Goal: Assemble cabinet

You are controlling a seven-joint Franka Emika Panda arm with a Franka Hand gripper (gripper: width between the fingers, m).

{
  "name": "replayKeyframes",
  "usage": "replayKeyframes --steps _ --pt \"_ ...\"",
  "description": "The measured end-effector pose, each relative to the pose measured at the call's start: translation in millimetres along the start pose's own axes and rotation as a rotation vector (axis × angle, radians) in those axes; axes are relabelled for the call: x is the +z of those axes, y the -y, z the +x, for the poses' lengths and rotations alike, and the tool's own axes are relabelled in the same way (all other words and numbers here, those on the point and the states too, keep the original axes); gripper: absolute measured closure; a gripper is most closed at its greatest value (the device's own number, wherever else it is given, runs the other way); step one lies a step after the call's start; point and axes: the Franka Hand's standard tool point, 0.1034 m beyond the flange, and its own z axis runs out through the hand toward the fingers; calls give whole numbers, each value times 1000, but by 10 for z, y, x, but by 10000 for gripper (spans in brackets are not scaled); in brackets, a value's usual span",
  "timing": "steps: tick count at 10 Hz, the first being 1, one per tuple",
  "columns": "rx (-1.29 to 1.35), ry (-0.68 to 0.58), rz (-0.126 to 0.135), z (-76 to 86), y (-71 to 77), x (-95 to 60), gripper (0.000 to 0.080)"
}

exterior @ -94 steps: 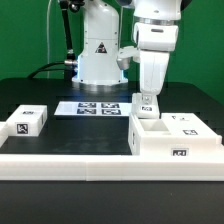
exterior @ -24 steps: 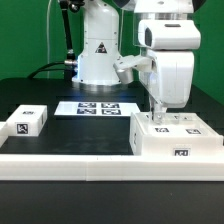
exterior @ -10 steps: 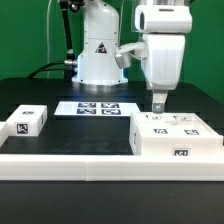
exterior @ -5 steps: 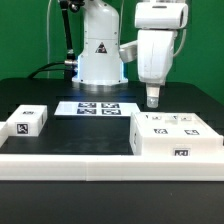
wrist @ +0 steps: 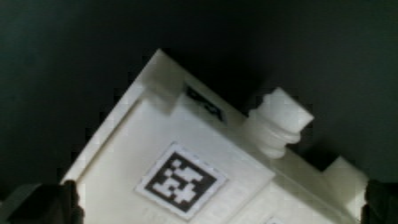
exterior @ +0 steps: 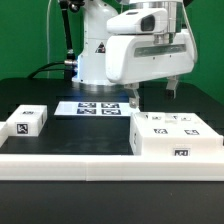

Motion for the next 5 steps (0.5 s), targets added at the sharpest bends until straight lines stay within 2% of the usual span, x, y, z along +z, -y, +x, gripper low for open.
replayKeyframes --steps 1,2,5 --pt "144 6 16 -23 48 31 2" --pt "249 5 23 2 101 31 2" --pt "465 5 42 14 143 35 2"
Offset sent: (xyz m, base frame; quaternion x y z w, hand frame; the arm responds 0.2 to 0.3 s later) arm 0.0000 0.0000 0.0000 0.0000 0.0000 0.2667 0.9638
